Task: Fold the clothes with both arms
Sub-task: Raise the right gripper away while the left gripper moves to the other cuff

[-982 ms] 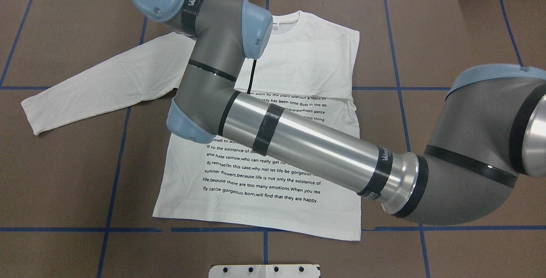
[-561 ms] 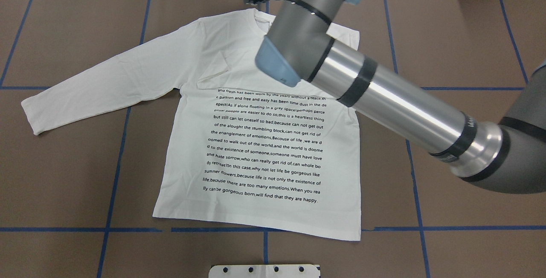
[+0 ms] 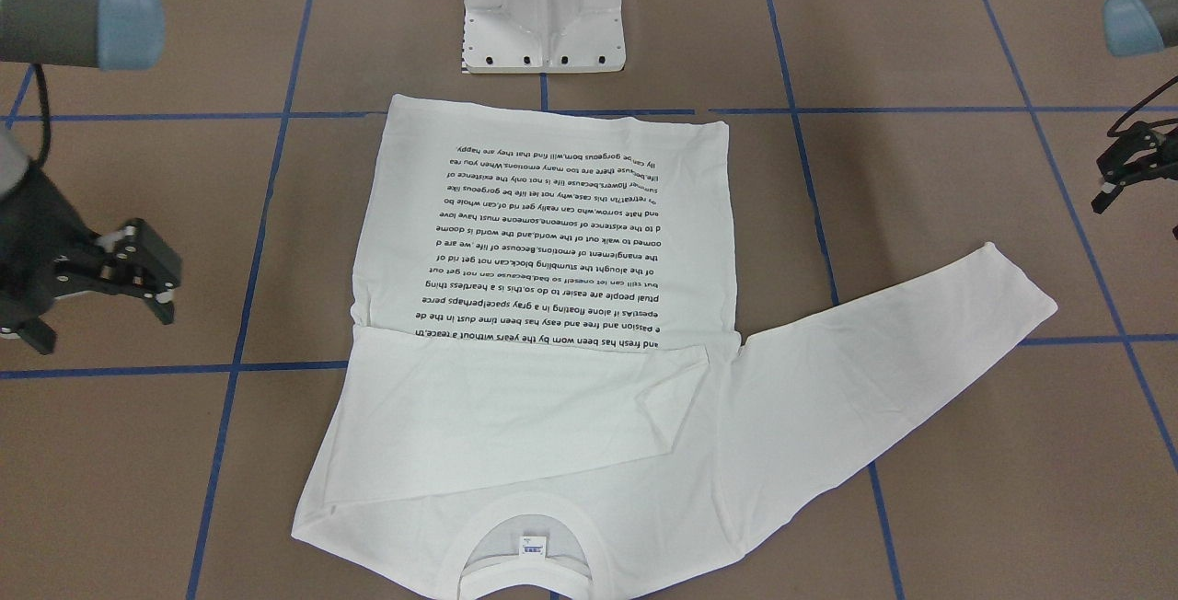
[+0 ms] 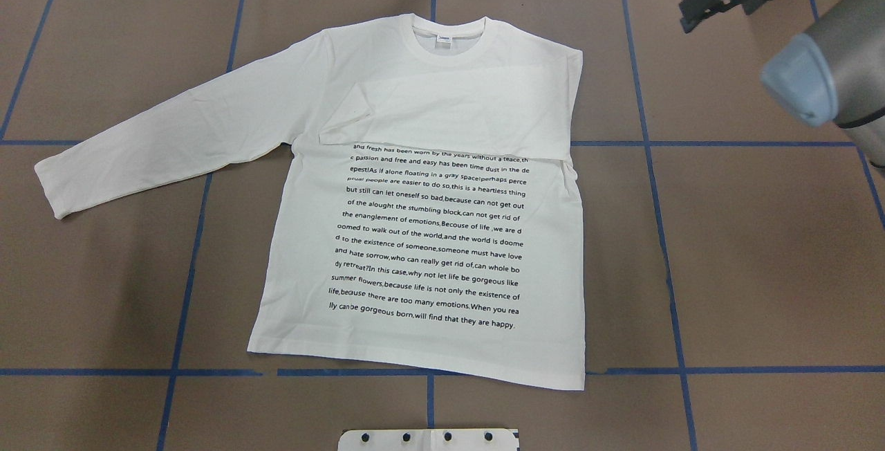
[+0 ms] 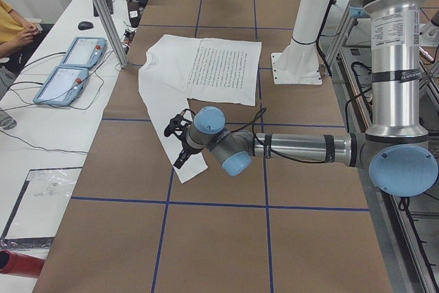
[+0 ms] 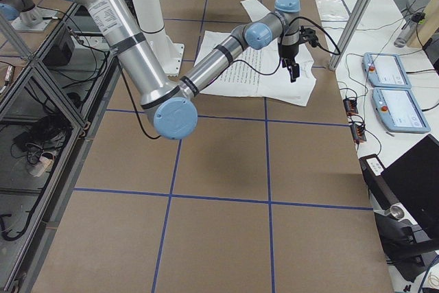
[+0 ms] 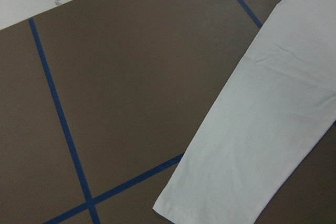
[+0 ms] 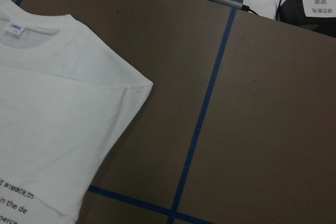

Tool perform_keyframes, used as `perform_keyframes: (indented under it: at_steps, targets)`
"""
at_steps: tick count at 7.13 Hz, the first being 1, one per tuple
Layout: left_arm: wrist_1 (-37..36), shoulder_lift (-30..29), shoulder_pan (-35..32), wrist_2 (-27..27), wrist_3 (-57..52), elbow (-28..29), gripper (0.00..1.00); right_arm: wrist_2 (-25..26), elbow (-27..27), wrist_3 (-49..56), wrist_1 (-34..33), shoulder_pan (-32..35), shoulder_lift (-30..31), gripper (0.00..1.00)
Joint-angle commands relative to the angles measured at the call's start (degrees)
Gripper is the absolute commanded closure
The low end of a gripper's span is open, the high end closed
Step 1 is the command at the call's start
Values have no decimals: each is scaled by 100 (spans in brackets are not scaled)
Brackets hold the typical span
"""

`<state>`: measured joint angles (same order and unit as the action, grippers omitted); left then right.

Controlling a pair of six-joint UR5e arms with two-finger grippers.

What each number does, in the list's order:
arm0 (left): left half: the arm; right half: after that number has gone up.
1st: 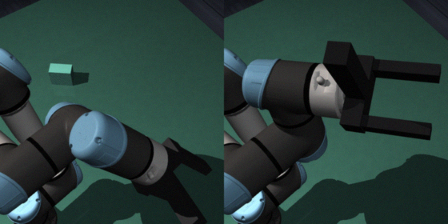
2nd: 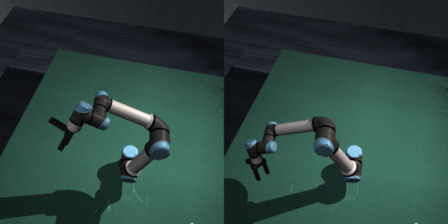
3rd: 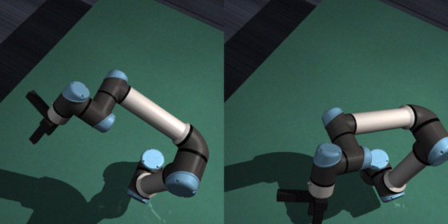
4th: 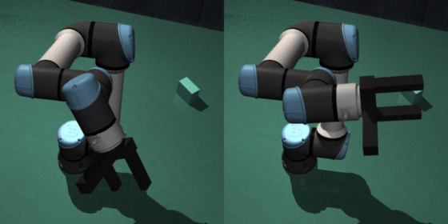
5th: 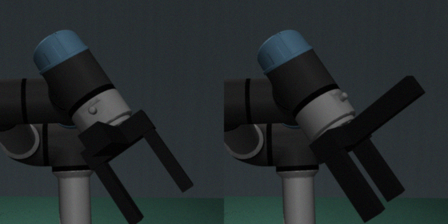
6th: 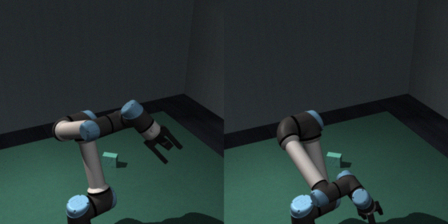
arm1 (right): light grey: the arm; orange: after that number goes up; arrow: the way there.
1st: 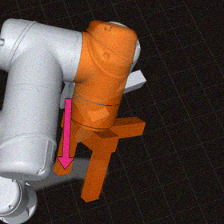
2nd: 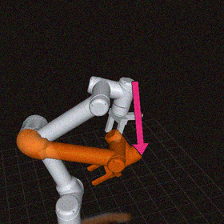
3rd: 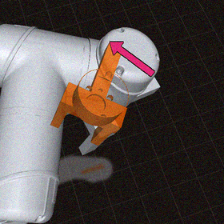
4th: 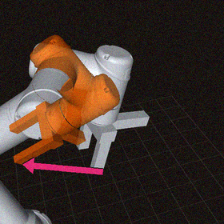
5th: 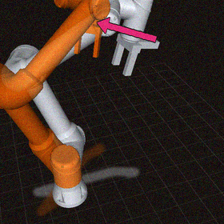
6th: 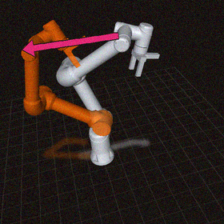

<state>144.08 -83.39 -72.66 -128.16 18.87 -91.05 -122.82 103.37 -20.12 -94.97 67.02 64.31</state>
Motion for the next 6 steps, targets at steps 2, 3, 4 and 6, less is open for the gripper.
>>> perform_keyframes:
  at_steps: [2,3,4,6]
  targets:
    - [1087,147,1180,747,644,597,0,-172,403,562,31,329,758,0]
    - [1079,148,1479,992,670,606,0,-172,447,553,49,329,810,0]
    - [1078,139,1622,1091,670,649,0,-172,465,562,49,321,837,0]
    - [1078,130,1755,1285,670,685,5,-163,465,562,49,329,855,0]
